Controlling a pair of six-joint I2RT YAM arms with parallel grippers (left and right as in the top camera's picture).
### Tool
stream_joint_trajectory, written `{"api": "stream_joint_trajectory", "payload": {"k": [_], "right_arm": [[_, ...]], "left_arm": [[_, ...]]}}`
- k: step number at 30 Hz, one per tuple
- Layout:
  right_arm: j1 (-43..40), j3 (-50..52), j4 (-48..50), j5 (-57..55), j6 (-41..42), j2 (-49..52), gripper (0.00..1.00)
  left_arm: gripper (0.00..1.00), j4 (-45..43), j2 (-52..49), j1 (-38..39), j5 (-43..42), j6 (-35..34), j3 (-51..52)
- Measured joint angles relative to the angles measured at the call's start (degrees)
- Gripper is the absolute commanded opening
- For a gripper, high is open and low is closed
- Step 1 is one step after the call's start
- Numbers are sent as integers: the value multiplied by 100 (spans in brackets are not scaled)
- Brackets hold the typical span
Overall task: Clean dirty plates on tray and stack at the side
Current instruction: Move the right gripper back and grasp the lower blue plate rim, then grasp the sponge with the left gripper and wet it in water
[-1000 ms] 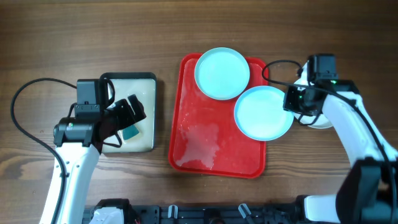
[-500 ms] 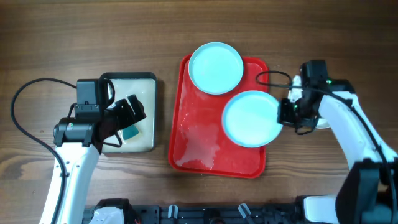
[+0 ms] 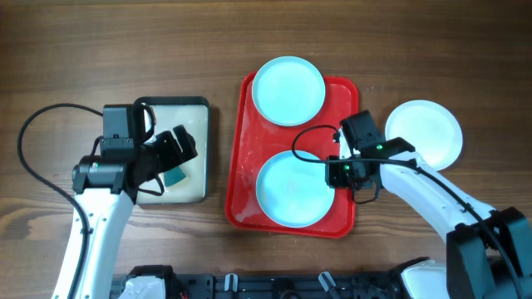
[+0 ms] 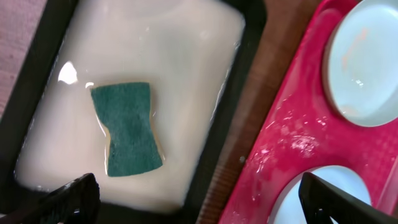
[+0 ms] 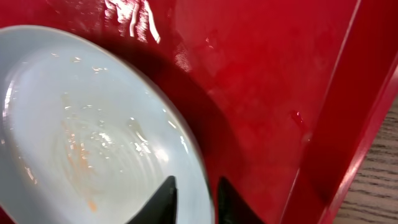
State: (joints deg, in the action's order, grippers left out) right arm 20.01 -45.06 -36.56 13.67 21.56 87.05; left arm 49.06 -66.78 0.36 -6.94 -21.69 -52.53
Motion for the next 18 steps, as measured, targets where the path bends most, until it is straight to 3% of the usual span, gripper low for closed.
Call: {"api": "stream_joint_trajectory", "payload": {"k": [2, 5, 8, 9, 10, 13, 18], "right_arm": [[0, -166, -92, -4, -72, -101, 27], [0, -304, -286, 0, -109, -490, 27], [0, -317, -496, -4, -129, -804, 27], [0, -319, -566, -2, -129, -817, 27], [0, -319, -636, -4, -129, -820, 27], [0, -319, -695, -2, -129, -820, 27], [0, -319, -723, -2, -129, -820, 27]], "left_arm": [[73, 98, -299, 0, 173, -70, 22], [52, 94, -1010, 0, 457, -208, 203], [57, -146, -1703, 0, 579, -240, 256], [51, -389, -1856, 0, 629, -247, 258], [35, -525, -1971, 0, 658, -260, 258], [4, -732, -2494, 0, 713, -367, 258], [4, -767, -2828, -11, 776, -413, 214]]}}
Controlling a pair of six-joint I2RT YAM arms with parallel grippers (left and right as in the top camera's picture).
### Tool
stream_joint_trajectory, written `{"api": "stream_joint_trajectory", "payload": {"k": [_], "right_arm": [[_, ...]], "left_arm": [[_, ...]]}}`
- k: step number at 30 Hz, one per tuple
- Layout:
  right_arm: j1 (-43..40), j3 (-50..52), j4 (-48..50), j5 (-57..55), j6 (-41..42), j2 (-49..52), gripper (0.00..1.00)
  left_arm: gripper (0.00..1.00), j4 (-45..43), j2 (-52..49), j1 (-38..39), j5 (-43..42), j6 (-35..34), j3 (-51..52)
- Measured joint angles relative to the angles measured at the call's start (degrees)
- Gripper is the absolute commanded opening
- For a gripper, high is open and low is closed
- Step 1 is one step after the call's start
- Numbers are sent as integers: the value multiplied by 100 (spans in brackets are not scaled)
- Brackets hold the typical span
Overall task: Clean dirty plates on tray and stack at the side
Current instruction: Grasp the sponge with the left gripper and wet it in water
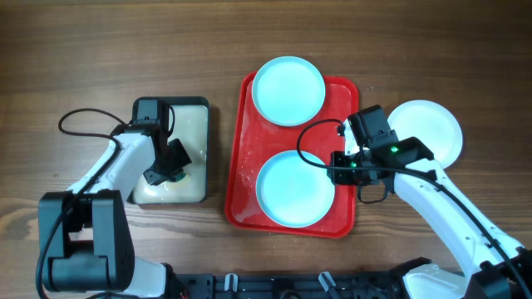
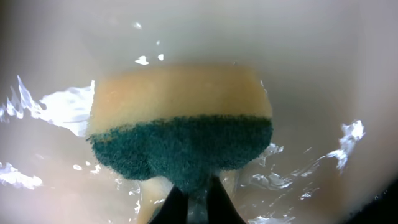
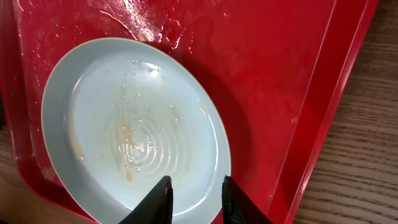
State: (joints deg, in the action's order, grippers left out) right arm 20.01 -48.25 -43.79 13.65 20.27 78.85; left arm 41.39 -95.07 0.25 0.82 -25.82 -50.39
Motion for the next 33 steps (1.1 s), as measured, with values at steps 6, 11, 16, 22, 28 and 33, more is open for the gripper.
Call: {"api": "stream_joint_trajectory", "payload": {"k": [6, 11, 16, 22, 28, 33], "right_arm": [[0, 0, -20, 0, 0, 0, 27], [0, 0, -17, 0, 0, 0, 27], [0, -2, -24, 0, 11, 0, 27], [0, -2, -24, 0, 50, 0, 27], [0, -2, -31, 0, 50, 0, 27], [0, -2, -33, 0, 50, 0, 27]], "left_arm": [[65, 944, 173, 0, -111, 157, -638], [37, 693, 341, 0, 162, 260, -684], [4, -345, 162, 0, 529, 162, -103], [4, -341, 28, -7, 461, 289, -144], [51, -90, 31, -4, -122, 706, -866], [44, 584, 31, -4, -433, 780, -872]]}}
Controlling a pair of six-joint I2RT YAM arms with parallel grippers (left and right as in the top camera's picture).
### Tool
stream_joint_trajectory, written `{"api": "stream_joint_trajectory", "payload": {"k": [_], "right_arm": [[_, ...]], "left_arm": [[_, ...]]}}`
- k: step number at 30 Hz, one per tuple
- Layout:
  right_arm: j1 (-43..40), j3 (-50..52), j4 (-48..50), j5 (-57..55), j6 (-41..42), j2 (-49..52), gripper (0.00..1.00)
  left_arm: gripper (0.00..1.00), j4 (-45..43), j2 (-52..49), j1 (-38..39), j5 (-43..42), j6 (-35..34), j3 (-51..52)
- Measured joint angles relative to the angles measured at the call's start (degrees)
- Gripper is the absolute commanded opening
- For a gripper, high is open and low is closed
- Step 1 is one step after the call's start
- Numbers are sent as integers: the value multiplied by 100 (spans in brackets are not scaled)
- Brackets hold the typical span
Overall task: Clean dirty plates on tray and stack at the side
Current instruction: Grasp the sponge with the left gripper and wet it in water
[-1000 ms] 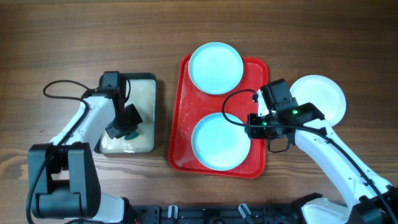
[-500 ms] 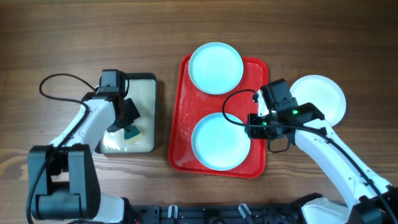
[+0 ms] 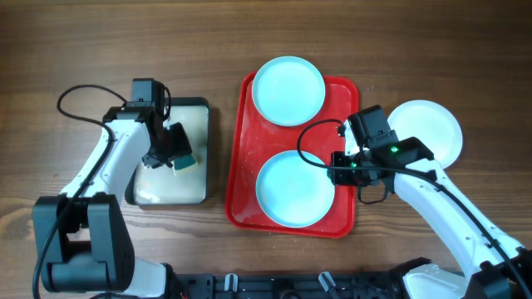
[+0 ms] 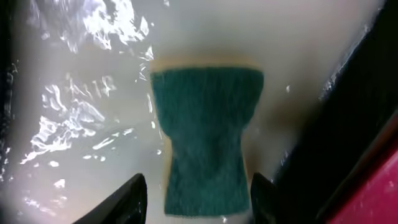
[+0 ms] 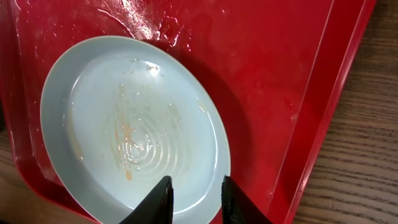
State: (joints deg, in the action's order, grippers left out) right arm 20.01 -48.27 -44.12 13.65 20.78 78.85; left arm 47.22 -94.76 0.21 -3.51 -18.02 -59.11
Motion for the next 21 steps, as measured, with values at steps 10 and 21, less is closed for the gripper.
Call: {"api": "stream_joint_trajectory", "payload": {"k": [10, 21], "right_arm": [[0, 0, 17, 0, 0, 0, 27], [0, 0, -2, 0, 0, 0, 27]], "left_arm": [[4, -1320, 11, -7, -225, -181, 1117], [37, 778, -7, -4, -153, -59, -415]]}}
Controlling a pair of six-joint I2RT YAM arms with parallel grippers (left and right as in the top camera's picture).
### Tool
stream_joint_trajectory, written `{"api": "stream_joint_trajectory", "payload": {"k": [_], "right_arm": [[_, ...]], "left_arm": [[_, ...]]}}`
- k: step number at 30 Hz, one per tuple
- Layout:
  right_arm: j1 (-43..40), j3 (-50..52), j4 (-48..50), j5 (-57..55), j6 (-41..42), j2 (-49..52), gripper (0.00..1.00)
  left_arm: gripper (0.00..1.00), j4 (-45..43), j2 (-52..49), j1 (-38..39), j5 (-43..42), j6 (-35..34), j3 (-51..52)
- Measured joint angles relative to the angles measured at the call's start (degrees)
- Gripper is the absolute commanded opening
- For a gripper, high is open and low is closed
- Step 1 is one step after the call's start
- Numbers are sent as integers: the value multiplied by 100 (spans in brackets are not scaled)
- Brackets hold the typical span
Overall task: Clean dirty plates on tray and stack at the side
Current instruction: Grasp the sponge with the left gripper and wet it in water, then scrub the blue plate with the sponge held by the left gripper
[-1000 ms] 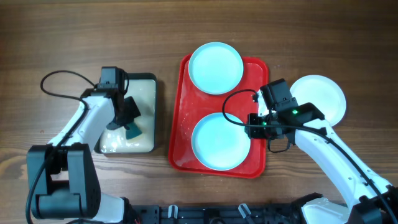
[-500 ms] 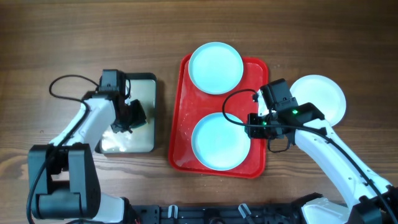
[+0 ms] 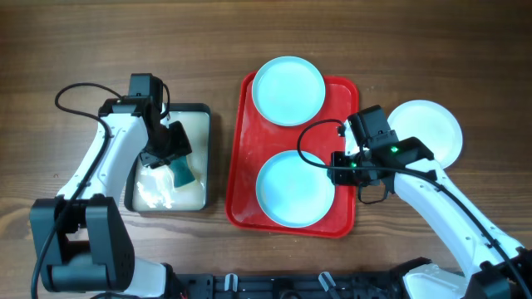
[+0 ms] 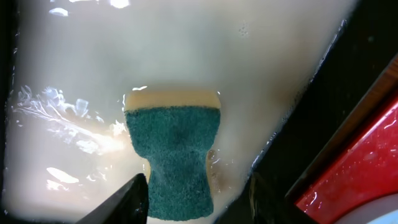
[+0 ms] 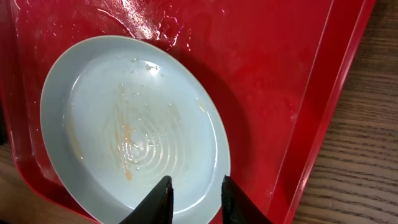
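Observation:
A green-and-yellow sponge (image 4: pixel 175 158) sits in the milky water of the black basin (image 3: pixel 206 158). My left gripper (image 4: pixel 198 202) is open around it. The left finger touches the sponge and a gap shows on the right side. From overhead the sponge (image 3: pixel 181 173) lies just below the left gripper (image 3: pixel 172 156). The red tray (image 3: pixel 241 183) carries a near plate (image 3: pixel 291 188) and a far plate (image 3: pixel 288 90). The near plate (image 5: pixel 124 124) has orange smears. My right gripper (image 5: pixel 198 199) hovers open over its right rim, holding nothing.
A white plate (image 3: pixel 428 133) rests on the wooden table right of the tray. The tray's wet floor (image 5: pixel 280 93) and raised rim lie right of the near plate. The tray's corner (image 4: pixel 367 162) shows beyond the basin wall. Cables trail from both arms.
The left gripper and the sponge sit a little nearer the front of the basin, and the sponge looks smaller and lower in the water. The right arm has not moved.
First my left gripper stood open above the sponge lying in the basin, and my right fingers were close on the near plate's rim. Then the left was pinched on the sponge and the right was higher over the plate. Later the left jaws stood wide, as now.

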State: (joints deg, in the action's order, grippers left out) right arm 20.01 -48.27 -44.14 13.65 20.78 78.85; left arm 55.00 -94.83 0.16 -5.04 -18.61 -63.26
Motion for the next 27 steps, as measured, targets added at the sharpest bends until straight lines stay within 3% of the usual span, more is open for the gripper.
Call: {"api": "stream_joint_trajectory", "payload": {"k": [3, 6, 7, 12, 16, 23, 27], "right_arm": [[0, 0, 0, 0, 0, 0, 32], [0, 0, -13, -2, 20, 0, 35], [0, 0, -20, -2, 22, 0, 36], [0, 0, -129, -184, 330, 0, 36], [-22, 0, -127, -369, 708, 0, 35], [-203, 0, 195, 81, 26, 664, 35], [-212, 0, 404, 553, -295, 1010, 35]], "left_arm": [[34, -160, -4, 0, 26, 4, 153], [27, -708, -24, 0, 28, -63, 935], [4, -852, -35, 0, 31, -94, 1139], [4, -979, -35, 9, 22, -122, 1285], [4, -271, -66, 9, 107, -22, 538], [4, 485, -66, 87, 140, 286, -702], [4, 737, -66, 643, 149, 426, -1176]]}}
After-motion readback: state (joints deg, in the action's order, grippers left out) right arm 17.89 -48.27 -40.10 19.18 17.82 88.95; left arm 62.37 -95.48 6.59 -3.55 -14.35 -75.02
